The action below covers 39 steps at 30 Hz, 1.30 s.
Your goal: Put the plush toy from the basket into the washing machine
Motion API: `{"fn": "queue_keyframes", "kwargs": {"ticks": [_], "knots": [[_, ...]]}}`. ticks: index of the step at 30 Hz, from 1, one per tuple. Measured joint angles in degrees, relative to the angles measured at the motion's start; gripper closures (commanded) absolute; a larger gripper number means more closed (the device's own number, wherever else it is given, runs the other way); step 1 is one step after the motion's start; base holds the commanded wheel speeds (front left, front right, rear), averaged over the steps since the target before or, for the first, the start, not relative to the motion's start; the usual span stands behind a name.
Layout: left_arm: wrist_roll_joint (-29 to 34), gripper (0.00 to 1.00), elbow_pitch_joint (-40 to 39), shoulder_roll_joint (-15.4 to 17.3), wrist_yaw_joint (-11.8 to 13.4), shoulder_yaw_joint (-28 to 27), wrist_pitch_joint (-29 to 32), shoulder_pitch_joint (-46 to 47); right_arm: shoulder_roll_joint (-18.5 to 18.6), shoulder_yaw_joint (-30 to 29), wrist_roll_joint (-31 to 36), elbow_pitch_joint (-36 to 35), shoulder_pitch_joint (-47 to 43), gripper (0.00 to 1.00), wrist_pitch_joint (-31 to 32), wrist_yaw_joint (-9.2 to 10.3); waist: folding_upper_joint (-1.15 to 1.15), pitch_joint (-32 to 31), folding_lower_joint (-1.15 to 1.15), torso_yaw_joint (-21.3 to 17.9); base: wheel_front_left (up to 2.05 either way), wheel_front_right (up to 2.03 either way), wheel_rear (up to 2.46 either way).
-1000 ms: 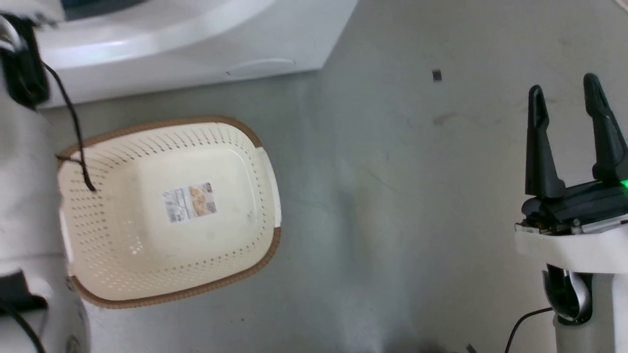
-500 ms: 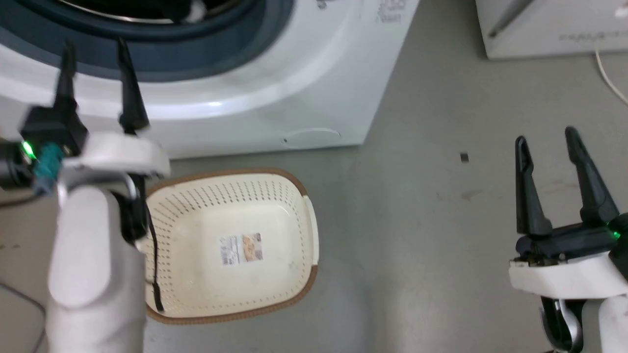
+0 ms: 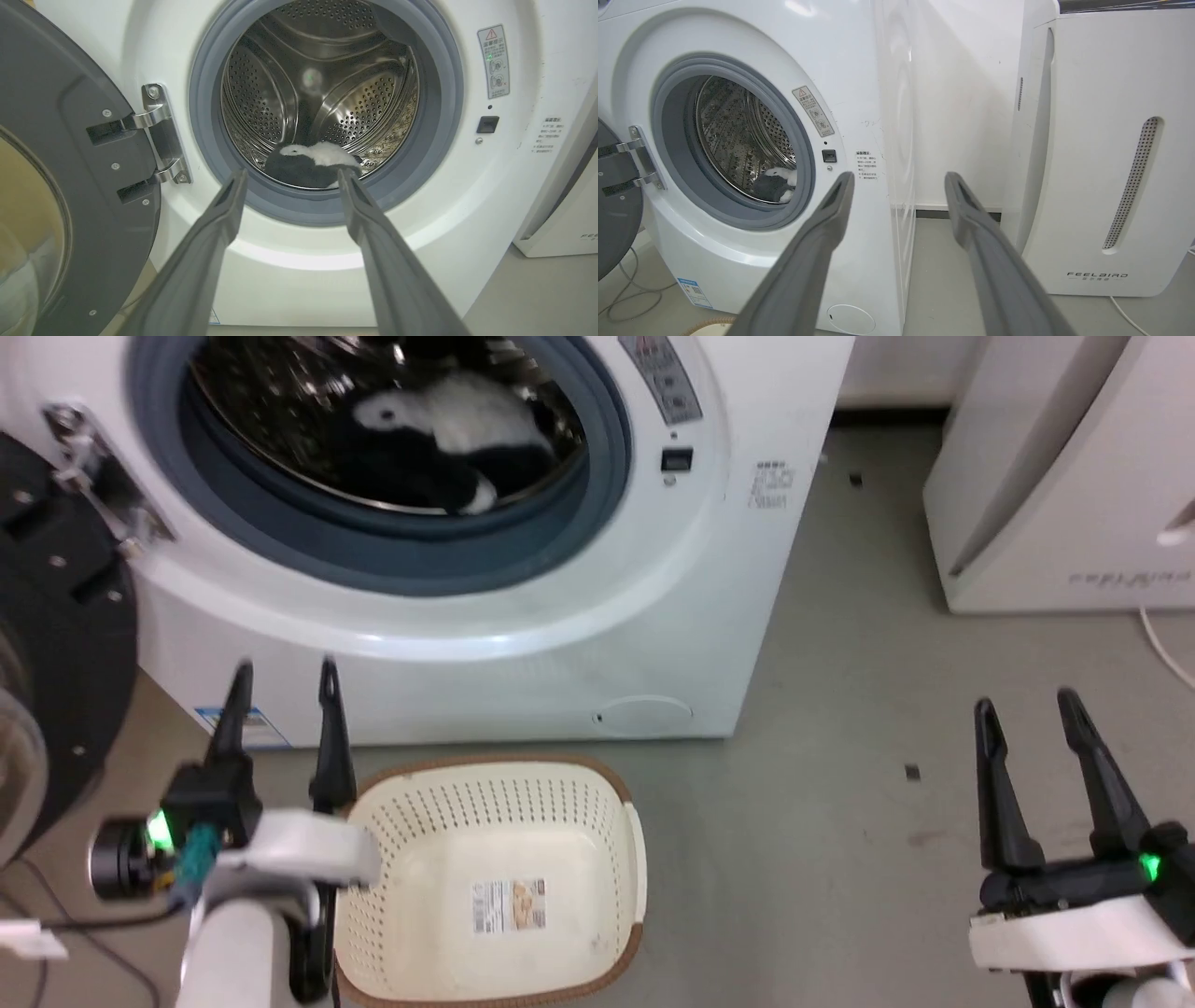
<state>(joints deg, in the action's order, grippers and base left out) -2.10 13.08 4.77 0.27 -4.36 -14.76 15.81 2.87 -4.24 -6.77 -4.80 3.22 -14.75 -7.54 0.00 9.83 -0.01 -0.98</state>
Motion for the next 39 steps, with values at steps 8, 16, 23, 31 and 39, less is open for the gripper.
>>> {"fn": "queue_keyframes", "kwargs": {"ticks": [8,16,23,31,39], "knots": [[0.9,0.00,-2.0,-0.4,0.1,0.8,0.0,-9.1,0.0,-0.1,-2.1,2.3,-4.3,0.00,0.0,0.00,0.00,-5.6,-0.01,1.1,0.00,0.00,0.00],[0.8,0.00,-2.2,-0.8,0.6,1.8,0.0,-13.6,0.0,0.7,-2.4,3.5,-6.2,0.00,0.0,0.01,0.00,-8.3,0.00,2.1,0.00,0.00,0.00],[0.5,1.00,-2.1,-0.8,0.6,1.8,0.2,-13.7,0.0,0.8,-2.4,3.6,-6.2,1.00,0.1,0.00,0.00,-8.5,0.00,2.2,0.00,0.00,0.00],[0.5,1.00,-2.5,-0.8,0.6,1.9,1.2,-13.7,0.0,0.9,-2.0,3.6,-6.2,1.00,1.1,0.00,0.00,-8.6,0.01,2.1,0.00,0.00,0.00],[0.5,1.00,-3.3,-0.8,0.5,2.1,2.1,-13.7,0.0,1.1,-1.5,3.7,-6.2,1.00,2.0,0.00,0.00,-8.6,0.00,2.0,0.00,0.00,0.00]]}}
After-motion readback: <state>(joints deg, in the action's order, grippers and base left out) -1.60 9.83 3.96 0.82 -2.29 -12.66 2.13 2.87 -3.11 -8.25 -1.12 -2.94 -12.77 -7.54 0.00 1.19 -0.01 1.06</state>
